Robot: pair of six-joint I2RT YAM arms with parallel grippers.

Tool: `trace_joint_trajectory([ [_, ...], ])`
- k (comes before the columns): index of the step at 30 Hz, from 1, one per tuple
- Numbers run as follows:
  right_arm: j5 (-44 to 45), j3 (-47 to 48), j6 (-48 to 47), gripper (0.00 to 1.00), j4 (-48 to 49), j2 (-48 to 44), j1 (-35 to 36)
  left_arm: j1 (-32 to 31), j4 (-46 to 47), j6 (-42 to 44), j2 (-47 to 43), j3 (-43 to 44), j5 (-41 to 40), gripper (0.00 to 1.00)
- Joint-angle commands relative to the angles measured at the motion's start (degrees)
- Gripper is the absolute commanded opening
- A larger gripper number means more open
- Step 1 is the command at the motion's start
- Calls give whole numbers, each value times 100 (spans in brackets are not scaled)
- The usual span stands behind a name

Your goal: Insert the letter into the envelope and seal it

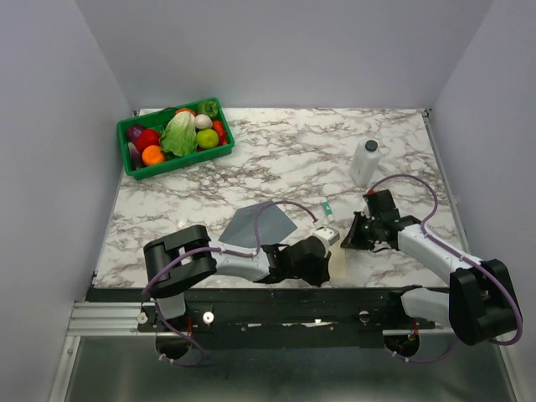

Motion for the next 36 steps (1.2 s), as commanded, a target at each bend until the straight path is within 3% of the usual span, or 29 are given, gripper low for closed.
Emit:
trace_joint_trajectory([
  [1, -94, 19, -39, 1, 191, 60, 62, -226, 219, -223, 256, 104, 56, 4],
  [8, -279, 37, -74, 1, 446, 349, 141, -296, 360, -372, 230, -134, -31, 3],
  [15, 370, 107, 66, 1, 192, 649, 273, -296, 27, -364, -33, -309, -504, 3],
  [26, 688, -25, 347, 1, -354, -54, 431, 55, -817, -531, -342, -512, -1384, 0],
  [36, 548, -16, 541, 1, -670, -257, 862, 433, -1213, -452, -78, -266, -1464, 0],
])
